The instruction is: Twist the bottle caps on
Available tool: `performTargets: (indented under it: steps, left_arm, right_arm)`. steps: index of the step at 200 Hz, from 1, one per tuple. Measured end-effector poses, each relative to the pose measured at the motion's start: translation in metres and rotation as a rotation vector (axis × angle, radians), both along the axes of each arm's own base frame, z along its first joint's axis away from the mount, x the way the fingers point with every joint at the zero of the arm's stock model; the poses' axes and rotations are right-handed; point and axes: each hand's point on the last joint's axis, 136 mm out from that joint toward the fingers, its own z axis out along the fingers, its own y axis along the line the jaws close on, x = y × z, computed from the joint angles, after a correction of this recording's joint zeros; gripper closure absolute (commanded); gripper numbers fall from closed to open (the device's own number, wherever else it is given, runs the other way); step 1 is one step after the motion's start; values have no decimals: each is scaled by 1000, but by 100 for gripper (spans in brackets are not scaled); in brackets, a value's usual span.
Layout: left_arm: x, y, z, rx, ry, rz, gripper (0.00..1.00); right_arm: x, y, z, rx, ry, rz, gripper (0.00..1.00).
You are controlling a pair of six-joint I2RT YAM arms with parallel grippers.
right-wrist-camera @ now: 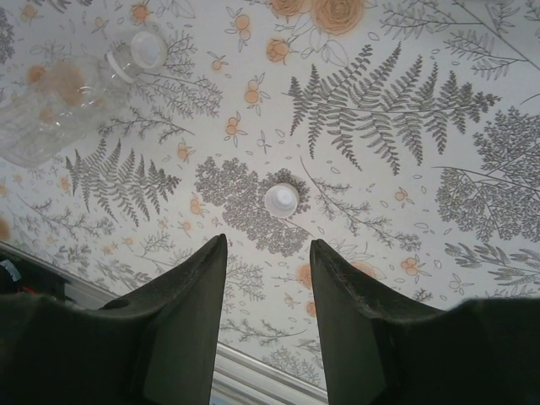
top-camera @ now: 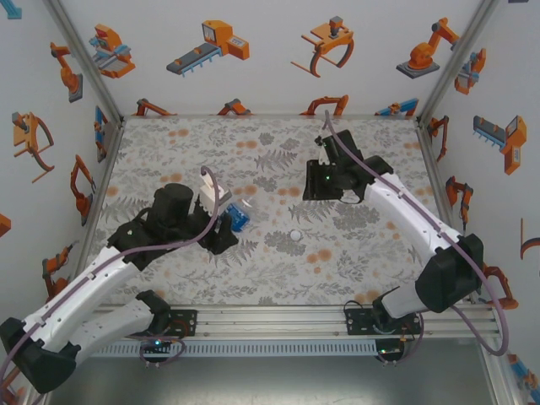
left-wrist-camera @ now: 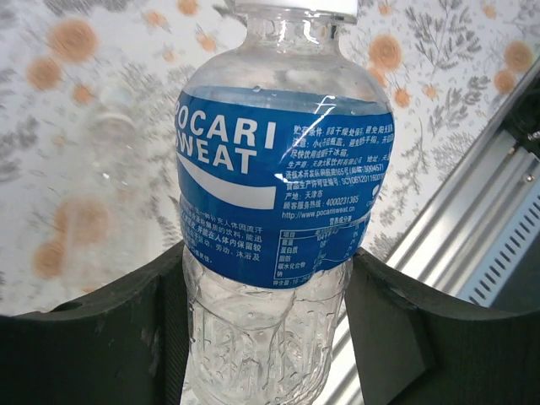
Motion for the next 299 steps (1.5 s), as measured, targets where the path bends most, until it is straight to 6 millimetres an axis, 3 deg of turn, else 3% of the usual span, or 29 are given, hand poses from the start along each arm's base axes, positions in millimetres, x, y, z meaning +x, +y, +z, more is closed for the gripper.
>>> performTargets:
  steps: [40, 77, 116, 167, 199, 299]
  left_arm:
    - [42, 16, 11, -13, -22, 52, 100]
    - [66, 9, 23, -30, -58, 1, 100]
    - [67, 7, 37, -80, -131, -36, 100]
    - [50, 16, 40, -115, -200, -20, 100]
    - [48, 16, 49, -134, -229, -30, 100]
    - [40, 5, 46, -166, -193, -108, 100]
  right_arm:
    - [-17, 18, -10, -12, 23, 49, 56]
    - [-31, 32, -31, -53, 67, 78, 56]
    - [-43, 44, -57, -99, 121, 91, 57]
    - [-47, 52, -92, -179, 180, 83, 57]
    - [-46, 51, -98, -194, 184, 66, 57]
    - [-53, 41, -118, -226, 210, 49, 56]
